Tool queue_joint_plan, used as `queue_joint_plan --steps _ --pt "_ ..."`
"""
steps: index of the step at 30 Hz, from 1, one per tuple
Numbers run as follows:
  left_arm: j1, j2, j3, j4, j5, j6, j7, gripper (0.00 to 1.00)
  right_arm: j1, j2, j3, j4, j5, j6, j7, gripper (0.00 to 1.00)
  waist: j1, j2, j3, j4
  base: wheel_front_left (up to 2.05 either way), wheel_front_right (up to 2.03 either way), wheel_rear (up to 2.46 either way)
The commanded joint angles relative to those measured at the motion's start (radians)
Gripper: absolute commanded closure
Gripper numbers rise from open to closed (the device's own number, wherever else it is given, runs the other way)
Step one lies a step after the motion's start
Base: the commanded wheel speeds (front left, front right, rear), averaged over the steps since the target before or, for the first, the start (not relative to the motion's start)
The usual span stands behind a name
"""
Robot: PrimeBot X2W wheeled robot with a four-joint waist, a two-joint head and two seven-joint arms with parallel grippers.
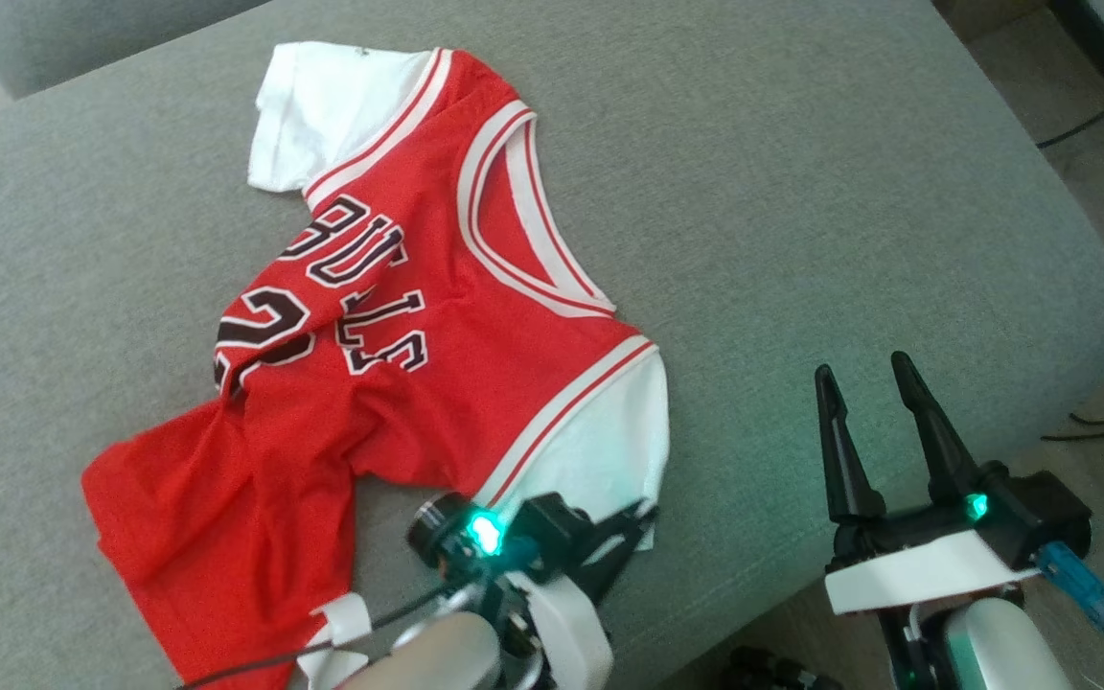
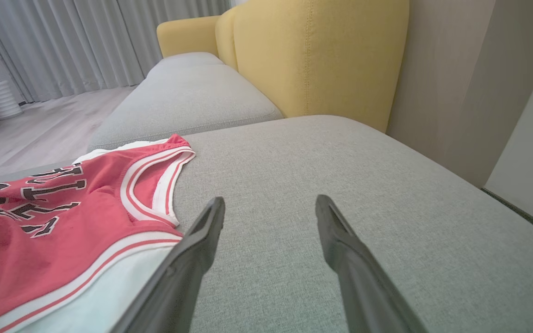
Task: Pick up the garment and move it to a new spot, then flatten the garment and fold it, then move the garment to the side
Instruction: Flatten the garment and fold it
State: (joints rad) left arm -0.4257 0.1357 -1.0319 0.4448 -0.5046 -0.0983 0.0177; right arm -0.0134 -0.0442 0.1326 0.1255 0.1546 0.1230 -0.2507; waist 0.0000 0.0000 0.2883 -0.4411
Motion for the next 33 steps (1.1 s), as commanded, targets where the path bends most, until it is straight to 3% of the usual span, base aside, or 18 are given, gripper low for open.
queue_joint_plan --steps 1,2,3,4,5,12,18,26,27,33 --pt "-0.026 -0.019 0.002 -0.033 -0.006 -0.01 0.003 1.0 -0.027 -0.006 0.026 -0.027 0.006 0.008 -0.011 0.0 0.0 0.0 -0.003 -0.007 0.0 0.0 0.0" --pt "-0.026 -0.025 -0.008 -0.04 -0.009 -0.014 -0.004 0.98 -0.026 -0.006 0.026 -0.028 0.007 0.008 -0.011 0.0 0.0 0.0 -0.004 -0.01 0.0 0.0 0.0" --pt "-0.024 -0.032 -0.014 -0.049 -0.017 -0.017 -0.019 0.62 -0.025 -0.006 0.027 -0.028 0.008 0.008 -0.011 0.0 0.0 0.0 -0.004 -0.013 0.0 0.0 0.0" --pt "-0.017 -0.039 -0.021 -0.053 -0.033 -0.02 -0.026 0.06 -0.024 -0.006 0.029 -0.029 0.008 0.008 -0.011 0.0 0.0 0.0 -0.005 -0.017 0.0 0.0 0.0" --pt "-0.013 -0.044 -0.032 -0.054 -0.045 -0.023 -0.03 0.0 -0.023 -0.006 0.032 -0.028 0.009 0.008 -0.011 0.0 0.0 0.0 -0.004 -0.022 0.0 0.0 0.0" --pt "-0.02 -0.064 -0.051 -0.08 -0.14 -0.031 -0.098 0.0 -0.016 -0.006 0.026 -0.029 0.012 0.008 -0.011 0.0 0.0 0.0 -0.013 -0.026 0.0 0.0 0.0" --pt "-0.029 -0.032 0.002 -0.09 -0.168 -0.014 -0.165 0.0 -0.006 -0.006 0.005 -0.031 -0.016 0.008 -0.011 0.0 0.0 0.0 -0.052 0.018 0.0 0.0 0.0" --pt "0.034 0.026 0.108 -0.126 -0.171 0.083 -0.257 0.0 0.014 -0.006 -0.037 -0.033 -0.08 0.008 -0.011 0.0 0.0 0.0 -0.137 0.132 0.0 0.0 0.0" --pt "0.063 0.041 0.151 -0.147 -0.167 0.118 -0.27 0.0 0.02 -0.006 -0.049 -0.031 -0.099 0.008 -0.011 0.0 0.0 0.0 -0.162 0.171 0.0 0.0 0.0" --pt "0.193 0.063 0.332 -0.241 -0.109 0.223 -0.279 0.0 0.035 -0.006 -0.059 -0.005 -0.162 0.008 -0.011 0.0 0.0 0.0 -0.231 0.267 0.0 0.0 0.0"
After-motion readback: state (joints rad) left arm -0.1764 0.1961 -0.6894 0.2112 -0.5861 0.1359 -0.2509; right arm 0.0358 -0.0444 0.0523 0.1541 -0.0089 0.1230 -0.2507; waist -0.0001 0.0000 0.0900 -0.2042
